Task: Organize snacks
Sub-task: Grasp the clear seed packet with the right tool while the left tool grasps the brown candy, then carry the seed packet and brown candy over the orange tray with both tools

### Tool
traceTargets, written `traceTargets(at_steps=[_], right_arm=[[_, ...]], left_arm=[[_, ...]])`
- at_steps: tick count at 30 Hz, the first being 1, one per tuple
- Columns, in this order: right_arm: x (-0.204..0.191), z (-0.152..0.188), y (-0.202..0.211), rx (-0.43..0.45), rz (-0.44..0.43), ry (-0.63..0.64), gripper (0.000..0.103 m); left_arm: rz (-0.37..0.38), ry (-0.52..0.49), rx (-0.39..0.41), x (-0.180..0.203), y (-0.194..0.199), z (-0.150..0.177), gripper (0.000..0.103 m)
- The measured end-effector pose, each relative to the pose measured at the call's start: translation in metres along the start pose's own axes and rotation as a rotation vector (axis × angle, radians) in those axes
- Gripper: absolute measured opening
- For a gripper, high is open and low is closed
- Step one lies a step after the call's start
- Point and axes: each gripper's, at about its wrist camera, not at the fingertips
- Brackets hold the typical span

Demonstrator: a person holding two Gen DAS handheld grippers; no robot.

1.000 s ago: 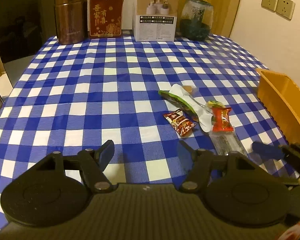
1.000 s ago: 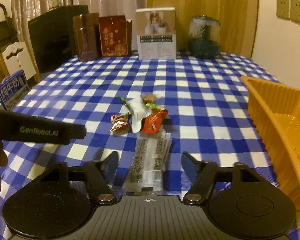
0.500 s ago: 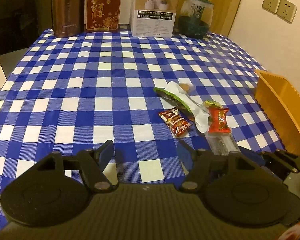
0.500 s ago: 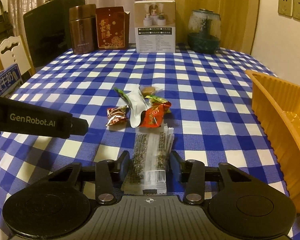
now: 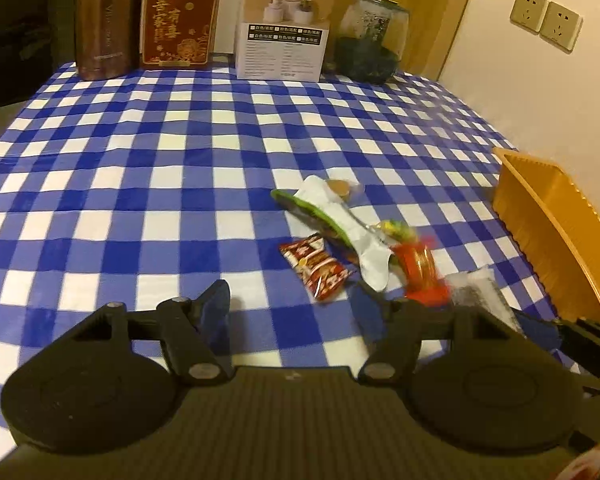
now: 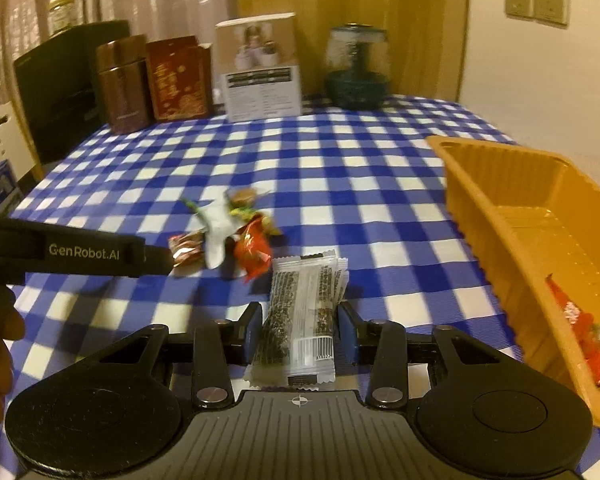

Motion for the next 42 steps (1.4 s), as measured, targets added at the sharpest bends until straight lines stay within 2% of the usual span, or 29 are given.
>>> traceTargets(at_steps=[6, 14, 19, 23, 35, 42], right_arm=[[0.010, -0.005, -0.001, 0.006, 0.016, -0.041, 0.041], [0.015, -0.007, -0.001, 0.002, 0.015, -0.066, 0.041], [0.014, -0.006, -0.001, -0.003, 0.017, -0.069, 0.041], [0.014, -0.007, -0.002, -0.004, 0.016, -0.072, 0.041], [0.014, -0.008, -0.003, -0.007, 0.008, -0.077, 0.041], [0.015, -0.008, -0.003, -0.006, 0.004, -0.078, 0.041]], left_arm=[[0.012, 0.024, 0.021, 0.004, -0.017, -0.004, 0.049], [0.022, 0.051, 0.033, 0.010, -0.030, -0.007, 0.044], [-0.003, 0.019, 0.035, 0.013, -0.033, -0.008, 0.037], [-0.020, 0.000, 0.025, 0.012, -0.032, -0.008, 0.027], [-0.055, -0.130, 0.035, 0.020, -0.035, -0.004, 0.027], [-0.057, -0.090, 0.025, 0.016, -0.029, -0.003, 0.023]])
Point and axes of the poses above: each gripper's, at about its wrist camera, not at the fingertips, and y roughly against the way its jaws point, x to its right, z to its underside, and after that the axes turned 2 degrees about z, right-handed
